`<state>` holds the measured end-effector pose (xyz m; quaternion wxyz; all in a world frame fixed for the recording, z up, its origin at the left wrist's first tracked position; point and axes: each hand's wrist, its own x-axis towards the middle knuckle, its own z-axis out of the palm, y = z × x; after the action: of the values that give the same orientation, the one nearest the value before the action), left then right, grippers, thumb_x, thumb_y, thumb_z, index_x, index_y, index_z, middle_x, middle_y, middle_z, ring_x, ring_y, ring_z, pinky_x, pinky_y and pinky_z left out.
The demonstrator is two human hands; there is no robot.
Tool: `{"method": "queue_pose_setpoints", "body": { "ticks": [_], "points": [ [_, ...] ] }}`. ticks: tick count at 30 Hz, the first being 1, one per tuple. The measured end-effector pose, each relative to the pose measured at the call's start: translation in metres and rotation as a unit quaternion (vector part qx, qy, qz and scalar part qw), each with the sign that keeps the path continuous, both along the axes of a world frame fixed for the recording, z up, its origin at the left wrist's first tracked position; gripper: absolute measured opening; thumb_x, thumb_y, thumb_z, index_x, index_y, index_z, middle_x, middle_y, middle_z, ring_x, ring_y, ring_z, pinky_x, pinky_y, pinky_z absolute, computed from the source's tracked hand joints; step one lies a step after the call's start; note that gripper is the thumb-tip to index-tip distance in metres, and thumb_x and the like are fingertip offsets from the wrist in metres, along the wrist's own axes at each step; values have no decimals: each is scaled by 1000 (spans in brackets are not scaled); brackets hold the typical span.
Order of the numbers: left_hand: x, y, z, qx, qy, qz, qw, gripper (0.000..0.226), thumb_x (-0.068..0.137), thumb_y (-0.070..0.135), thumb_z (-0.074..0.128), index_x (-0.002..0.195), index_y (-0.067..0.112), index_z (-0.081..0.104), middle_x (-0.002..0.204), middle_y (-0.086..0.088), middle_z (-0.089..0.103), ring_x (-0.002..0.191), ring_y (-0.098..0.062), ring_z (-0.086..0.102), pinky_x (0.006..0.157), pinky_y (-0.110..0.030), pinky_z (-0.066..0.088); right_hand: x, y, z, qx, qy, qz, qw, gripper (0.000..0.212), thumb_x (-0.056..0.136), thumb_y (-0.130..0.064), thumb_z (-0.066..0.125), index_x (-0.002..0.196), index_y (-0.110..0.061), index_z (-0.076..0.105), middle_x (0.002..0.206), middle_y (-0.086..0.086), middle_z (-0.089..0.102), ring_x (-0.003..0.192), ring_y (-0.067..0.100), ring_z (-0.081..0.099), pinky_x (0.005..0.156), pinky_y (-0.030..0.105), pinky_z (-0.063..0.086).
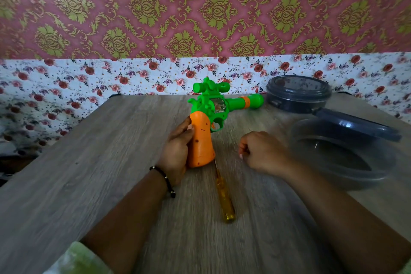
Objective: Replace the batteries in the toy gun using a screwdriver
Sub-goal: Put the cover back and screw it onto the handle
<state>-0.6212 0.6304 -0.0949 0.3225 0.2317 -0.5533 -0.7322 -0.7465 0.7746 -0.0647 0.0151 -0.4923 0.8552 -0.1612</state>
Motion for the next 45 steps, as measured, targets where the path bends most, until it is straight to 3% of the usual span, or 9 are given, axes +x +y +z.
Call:
{"method": "queue_pose_setpoints", "body": {
  "ticks": [4,6,15,22,26,30,37,41,45],
  "points": [
    [0,0,-2,-30,-5,-4,1000,61,90,32,56,148,19,41,148,-15,49,131,-37,50,110,-60,38,24,-6,4,-169,-135,72,974,18,82,-10,64,71,-24,60,69,-12,59,65,-2,54,60,12,40],
    [0,2,-1,-68,-12,-4,998,65,85,34,54,147,17,43,143,-12,54,130,-30,53,112,-54,38,38,-14,4,-254,-180,96,945,22,80,-9,65,69,-26,59,66,-12,60,63,0,55,63,17,45],
    [-2,11,5,-149,-29,-8,988,43,104,14,41,145,7,43,141,-11,56,131,-22,53,115,-43,38,51,-28,-5,-361,-79,121,921,6,76,-13,60,78,-12,65,72,-12,55,69,1,51,61,5,36],
    [-1,13,7,-146,-24,-7,989,41,104,11,39,144,5,45,138,-11,58,125,-19,55,112,-34,40,48,-28,-6,-343,-18,150,927,8,77,-11,58,81,-9,65,81,-5,56,75,4,52,66,9,38],
    [1,10,7,-129,-11,-20,991,39,99,18,48,136,7,54,126,-10,65,119,-23,60,112,-46,40,47,-22,-8,-301,64,165,937,17,83,-14,54,89,-9,69,89,7,63,83,21,61,71,29,48],
    [0,7,4,-83,-1,-23,996,60,84,34,54,138,9,53,132,-15,63,126,-32,57,112,-50,39,51,-18,-8,-278,84,169,942,31,83,-16,43,94,-9,71,90,8,64,81,25,63,72,29,50],
    [-3,1,1,-48,-11,-15,999,37,104,12,37,137,3,51,127,-19,64,122,-35,59,109,-51,42,55,-18,-9,-215,108,165,957,34,82,-14,41,101,-15,68,102,7,58,90,28,59,67,39,55],
    [-2,3,5,-32,5,-20,999,37,104,14,37,135,2,53,107,-11,68,94,-24,64,88,-37,52,51,-14,2,-198,25,175,964,44,85,-3,53,122,-24,60,115,2,50,93,18,55,77,26,48],
    [-3,4,6,-14,7,-12,1000,40,103,17,37,139,5,50,130,-18,62,118,-33,60,102,-47,48,39,8,38,-64,-153,232,959,42,79,1,65,108,-28,69,93,-5,51,77,8,51,68,11,38]
  ]
}}
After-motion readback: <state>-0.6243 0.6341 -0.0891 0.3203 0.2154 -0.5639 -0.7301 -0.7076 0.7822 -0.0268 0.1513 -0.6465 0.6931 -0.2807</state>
